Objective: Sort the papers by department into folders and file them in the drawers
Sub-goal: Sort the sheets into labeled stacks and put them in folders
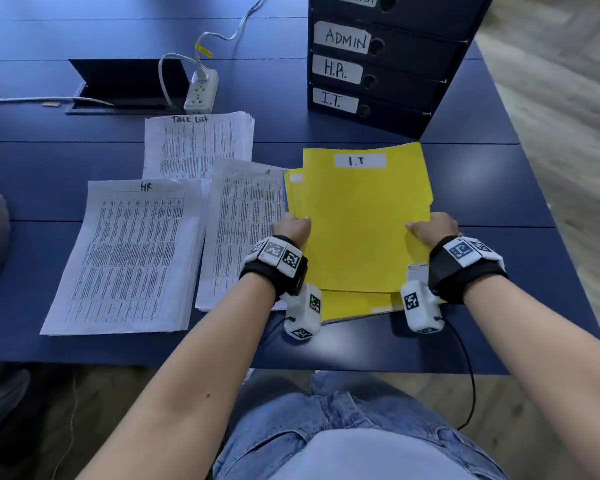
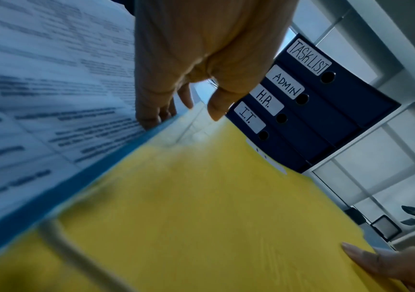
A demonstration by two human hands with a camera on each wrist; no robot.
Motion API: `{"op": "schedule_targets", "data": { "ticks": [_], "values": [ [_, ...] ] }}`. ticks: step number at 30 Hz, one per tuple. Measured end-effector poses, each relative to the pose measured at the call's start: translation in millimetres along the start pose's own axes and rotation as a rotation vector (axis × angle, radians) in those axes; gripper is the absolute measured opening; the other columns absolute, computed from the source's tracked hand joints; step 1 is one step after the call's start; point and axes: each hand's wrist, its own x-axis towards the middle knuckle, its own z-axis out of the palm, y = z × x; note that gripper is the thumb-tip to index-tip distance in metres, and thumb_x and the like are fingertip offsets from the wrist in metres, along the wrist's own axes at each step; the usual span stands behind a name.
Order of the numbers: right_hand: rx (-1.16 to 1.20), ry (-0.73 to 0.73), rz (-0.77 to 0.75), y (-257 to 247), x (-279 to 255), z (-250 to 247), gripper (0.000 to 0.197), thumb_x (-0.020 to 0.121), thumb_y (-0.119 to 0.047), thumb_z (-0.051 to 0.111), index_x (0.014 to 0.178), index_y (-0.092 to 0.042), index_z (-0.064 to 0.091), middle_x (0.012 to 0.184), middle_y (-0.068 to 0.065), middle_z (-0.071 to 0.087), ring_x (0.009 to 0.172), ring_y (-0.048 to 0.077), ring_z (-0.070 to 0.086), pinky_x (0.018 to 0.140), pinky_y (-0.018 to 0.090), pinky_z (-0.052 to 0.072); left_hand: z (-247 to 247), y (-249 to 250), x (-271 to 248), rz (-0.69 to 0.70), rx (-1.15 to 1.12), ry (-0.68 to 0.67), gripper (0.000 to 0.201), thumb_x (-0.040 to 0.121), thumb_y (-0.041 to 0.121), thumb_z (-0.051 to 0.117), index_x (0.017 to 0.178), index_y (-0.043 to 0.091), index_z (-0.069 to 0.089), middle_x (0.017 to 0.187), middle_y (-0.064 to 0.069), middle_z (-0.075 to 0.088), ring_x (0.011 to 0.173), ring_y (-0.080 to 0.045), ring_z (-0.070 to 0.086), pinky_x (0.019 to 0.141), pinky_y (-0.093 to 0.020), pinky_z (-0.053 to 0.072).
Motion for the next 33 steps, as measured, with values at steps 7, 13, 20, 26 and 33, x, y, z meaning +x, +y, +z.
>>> {"op": "schedule_targets", "data": {
  "ticks": [7,13,20,26,33],
  "values": [
    [0.066,-0.007,-0.102,11,-2,3,0.041,0.088,-0.021,0.060,0.062,-0.015,0.030,0.071,0.006,0.037,0.084,0.021,0.038,0.062,0.029,0.027,-3,-9,9,-0.004,0.106,0.085,0.044,0.094,0.016,0.047,0.133,-0.002,0.034,0.124,-0.021,0.048,0.108,-0.031,0.051,0.066,-0.027,0.041],
    [0.141,-0.135,-0.143,-3,-9,28,0.043,0.089,-0.023,0.059,0.122,0.003,0.052,0.127,0.017,0.055,0.118,0.032,0.051,0.096,0.037,0.042,-39,-22,18,-0.052,0.096,0.252,0.025,0.091,0.019,0.055,0.103,-0.002,0.052,0.124,-0.021,0.054,0.098,-0.030,0.053,0.081,-0.035,0.042],
    [0.143,-0.065,-0.091,5,0,18,0.026,0.089,-0.012,0.058,0.102,0.011,0.056,0.104,0.022,0.059,0.087,0.022,0.046,0.073,0.030,0.035,-24,-5,7,0.164,0.377,0.362,0.054,0.086,0.031,0.061,0.128,0.005,0.038,0.136,-0.017,0.030,0.127,-0.032,0.031,0.103,-0.043,0.036],
    [-0.008,0.038,-0.001,21,4,-25,0.026,0.090,-0.011,0.056,0.114,-0.002,0.050,0.122,0.021,0.053,0.110,0.034,0.050,0.077,0.034,0.038,33,20,-2,0.101,0.316,-0.036,0.020,0.090,0.016,0.058,0.103,0.002,0.051,0.106,-0.016,0.053,0.091,-0.025,0.056,0.071,-0.031,0.048],
    [-0.281,0.068,-0.055,24,-13,-25,0.069,0.088,-0.015,0.056,0.144,-0.008,0.016,0.153,0.011,0.013,0.141,0.028,0.014,0.110,0.053,0.014,77,34,-8,0.142,0.504,-0.086,0.034,0.093,0.011,0.054,0.064,0.012,0.035,0.059,-0.002,0.031,0.050,-0.012,0.028,0.041,-0.021,0.023]
  ]
}}
